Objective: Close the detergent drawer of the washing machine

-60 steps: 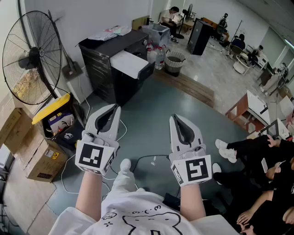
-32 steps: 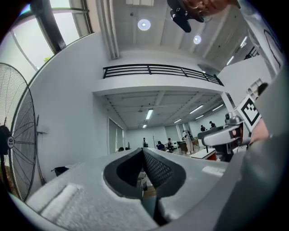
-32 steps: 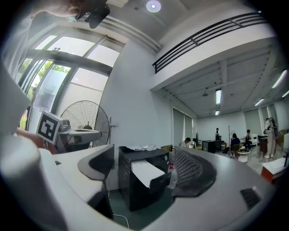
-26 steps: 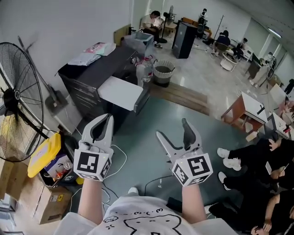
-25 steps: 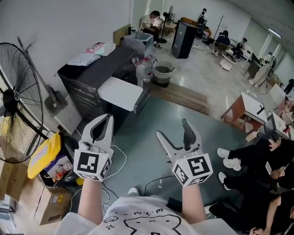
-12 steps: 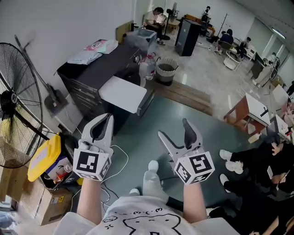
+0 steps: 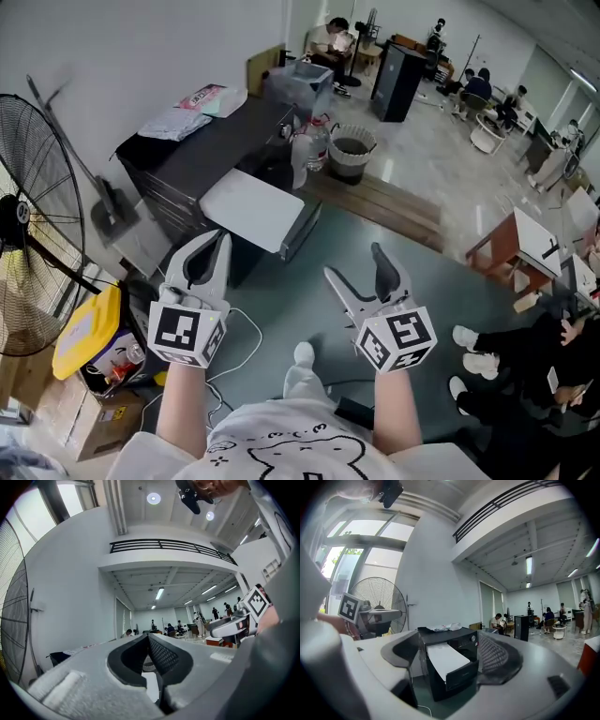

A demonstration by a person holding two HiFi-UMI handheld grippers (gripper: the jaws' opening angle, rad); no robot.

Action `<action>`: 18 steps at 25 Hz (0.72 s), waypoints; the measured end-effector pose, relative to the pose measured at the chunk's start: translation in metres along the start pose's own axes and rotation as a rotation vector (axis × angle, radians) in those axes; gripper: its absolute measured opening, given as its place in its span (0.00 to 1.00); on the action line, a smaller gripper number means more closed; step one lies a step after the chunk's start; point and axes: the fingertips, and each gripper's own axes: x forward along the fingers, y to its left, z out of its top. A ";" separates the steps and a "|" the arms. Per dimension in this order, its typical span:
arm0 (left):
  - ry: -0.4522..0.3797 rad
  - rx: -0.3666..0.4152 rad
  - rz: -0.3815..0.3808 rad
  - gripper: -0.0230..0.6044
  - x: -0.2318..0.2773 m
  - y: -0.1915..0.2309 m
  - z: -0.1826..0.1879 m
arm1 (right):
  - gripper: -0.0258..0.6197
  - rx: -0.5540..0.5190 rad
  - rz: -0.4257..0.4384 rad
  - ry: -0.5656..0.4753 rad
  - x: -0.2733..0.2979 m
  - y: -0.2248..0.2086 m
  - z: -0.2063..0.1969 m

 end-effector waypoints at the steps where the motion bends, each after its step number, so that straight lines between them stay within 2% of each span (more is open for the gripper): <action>1: 0.003 -0.002 0.005 0.06 0.008 0.002 -0.002 | 0.65 0.005 0.005 -0.002 0.007 -0.007 -0.001; 11: 0.028 -0.013 0.068 0.06 0.089 0.017 -0.018 | 0.65 0.031 0.062 0.040 0.078 -0.078 -0.018; 18: 0.068 -0.014 0.108 0.06 0.134 0.018 -0.030 | 0.65 0.073 0.133 0.102 0.116 -0.116 -0.046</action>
